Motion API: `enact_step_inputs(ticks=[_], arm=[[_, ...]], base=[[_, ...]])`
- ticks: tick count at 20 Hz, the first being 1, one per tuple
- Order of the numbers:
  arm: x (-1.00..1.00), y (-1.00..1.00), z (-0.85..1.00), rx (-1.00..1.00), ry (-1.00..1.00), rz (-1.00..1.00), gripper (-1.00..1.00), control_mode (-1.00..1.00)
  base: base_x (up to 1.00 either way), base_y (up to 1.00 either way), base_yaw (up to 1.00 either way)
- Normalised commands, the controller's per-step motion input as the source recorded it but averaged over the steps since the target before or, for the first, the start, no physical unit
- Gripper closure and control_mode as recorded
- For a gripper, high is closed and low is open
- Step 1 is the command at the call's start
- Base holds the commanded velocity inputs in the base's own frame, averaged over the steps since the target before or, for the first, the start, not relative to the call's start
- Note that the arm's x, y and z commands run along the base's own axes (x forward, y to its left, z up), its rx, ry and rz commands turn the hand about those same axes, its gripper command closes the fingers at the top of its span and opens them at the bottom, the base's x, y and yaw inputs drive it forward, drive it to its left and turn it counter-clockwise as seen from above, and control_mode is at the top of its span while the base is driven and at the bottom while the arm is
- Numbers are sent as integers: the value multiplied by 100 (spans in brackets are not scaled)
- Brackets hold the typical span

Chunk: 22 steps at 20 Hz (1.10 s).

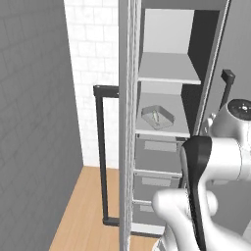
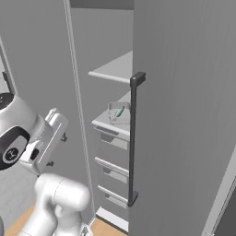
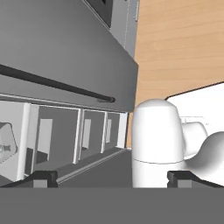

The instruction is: Take the meat container that has the fish and place it on the second highest rack of the freezer. Then take the vegetable container that has the onion and tomato and place it on the highest rack of the freezer.

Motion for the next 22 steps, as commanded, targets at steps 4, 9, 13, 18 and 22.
enact_step_inputs(ticks=[4, 9, 13, 18, 22], arm=[[0, 0, 0, 0, 0, 0, -100, 100], [0, 0, 0, 0, 0, 0, -100, 100], [0, 0, 0, 0, 0, 0, -100, 100], [0, 0, 0, 0, 0, 0, -100, 100], [0, 0, 0, 0, 0, 0, -100, 100]], base=[[-74, -11, 0], [-100, -49, -6], [-27, -67, -61], [0, -42, -80], [0, -31, -83]])
